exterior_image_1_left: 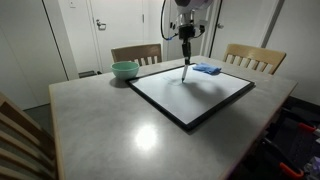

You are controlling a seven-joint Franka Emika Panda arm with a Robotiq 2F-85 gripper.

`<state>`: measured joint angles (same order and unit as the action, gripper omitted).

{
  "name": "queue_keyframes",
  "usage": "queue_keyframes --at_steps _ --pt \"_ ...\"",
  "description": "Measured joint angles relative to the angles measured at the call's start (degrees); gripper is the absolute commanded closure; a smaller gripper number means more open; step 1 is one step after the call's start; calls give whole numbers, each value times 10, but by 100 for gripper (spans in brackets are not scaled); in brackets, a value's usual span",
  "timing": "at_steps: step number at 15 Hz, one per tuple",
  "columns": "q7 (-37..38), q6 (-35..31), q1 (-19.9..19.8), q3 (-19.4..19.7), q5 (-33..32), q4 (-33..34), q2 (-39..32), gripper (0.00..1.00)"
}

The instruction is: Remove the green marker from the green bowl, draw a smiley face on the whiteboard using the green marker, put the green marker in the bowl

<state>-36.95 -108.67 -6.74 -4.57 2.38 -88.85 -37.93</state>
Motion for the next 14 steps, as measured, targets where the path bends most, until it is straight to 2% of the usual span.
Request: queue_keyframes --at_steps 14 --pt "-10 -17 -2 5 0 5 -3 95"
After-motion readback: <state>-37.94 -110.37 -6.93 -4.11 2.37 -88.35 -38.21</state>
